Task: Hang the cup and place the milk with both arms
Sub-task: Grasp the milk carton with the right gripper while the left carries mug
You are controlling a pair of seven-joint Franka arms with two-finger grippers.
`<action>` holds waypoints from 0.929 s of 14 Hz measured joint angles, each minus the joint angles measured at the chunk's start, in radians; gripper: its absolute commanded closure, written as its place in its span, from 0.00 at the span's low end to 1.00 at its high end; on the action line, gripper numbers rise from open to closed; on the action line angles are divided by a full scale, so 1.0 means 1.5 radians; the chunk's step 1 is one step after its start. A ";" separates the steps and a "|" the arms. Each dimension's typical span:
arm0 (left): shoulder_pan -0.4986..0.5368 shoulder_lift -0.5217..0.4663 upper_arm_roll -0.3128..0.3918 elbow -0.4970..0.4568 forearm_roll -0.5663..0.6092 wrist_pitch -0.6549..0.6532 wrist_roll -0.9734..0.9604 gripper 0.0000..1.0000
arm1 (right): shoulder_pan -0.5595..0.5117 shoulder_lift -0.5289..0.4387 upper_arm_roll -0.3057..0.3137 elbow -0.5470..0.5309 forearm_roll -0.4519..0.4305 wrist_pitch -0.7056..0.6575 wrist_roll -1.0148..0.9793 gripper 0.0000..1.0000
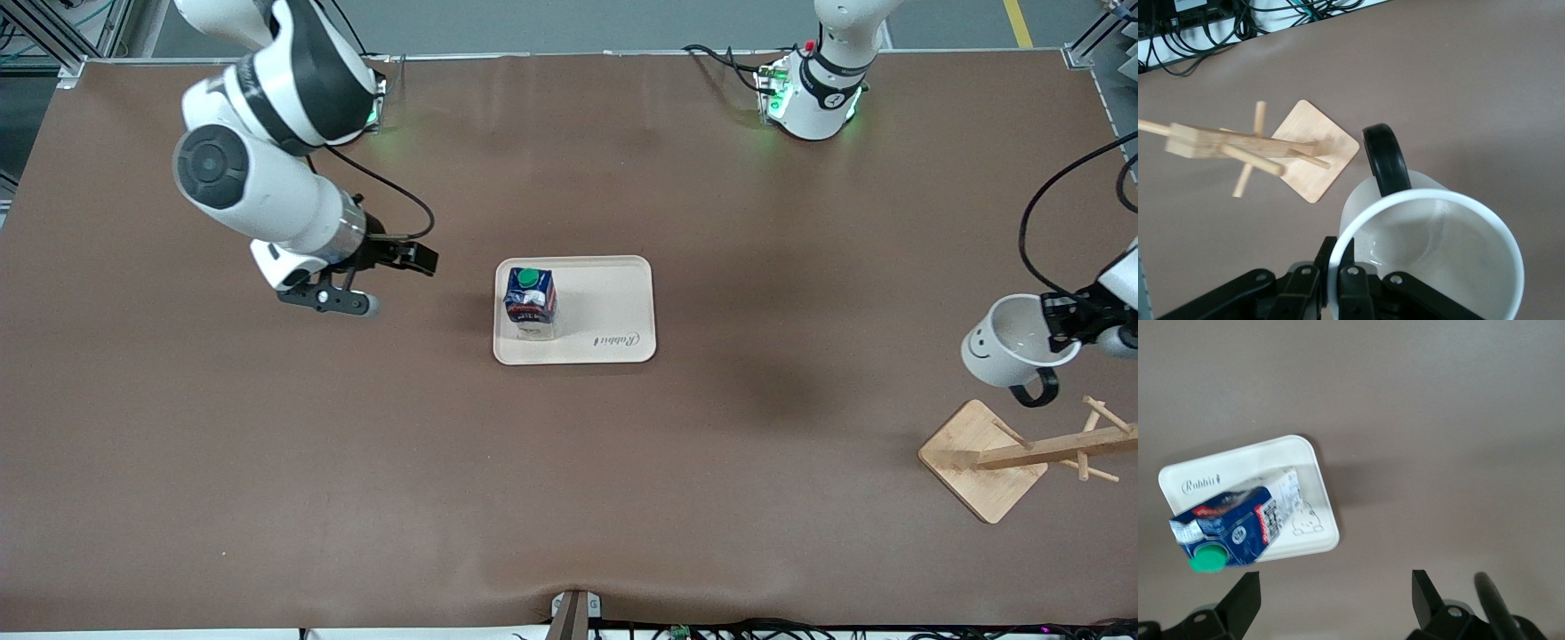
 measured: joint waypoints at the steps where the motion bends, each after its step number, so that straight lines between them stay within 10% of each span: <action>1: 0.009 0.005 0.000 0.005 -0.001 0.000 0.021 1.00 | 0.016 0.008 0.000 -0.003 0.000 0.026 0.027 0.00; 13: 0.064 0.081 0.001 0.045 -0.016 0.010 0.279 1.00 | 0.145 0.111 0.000 -0.004 0.003 0.243 0.155 0.00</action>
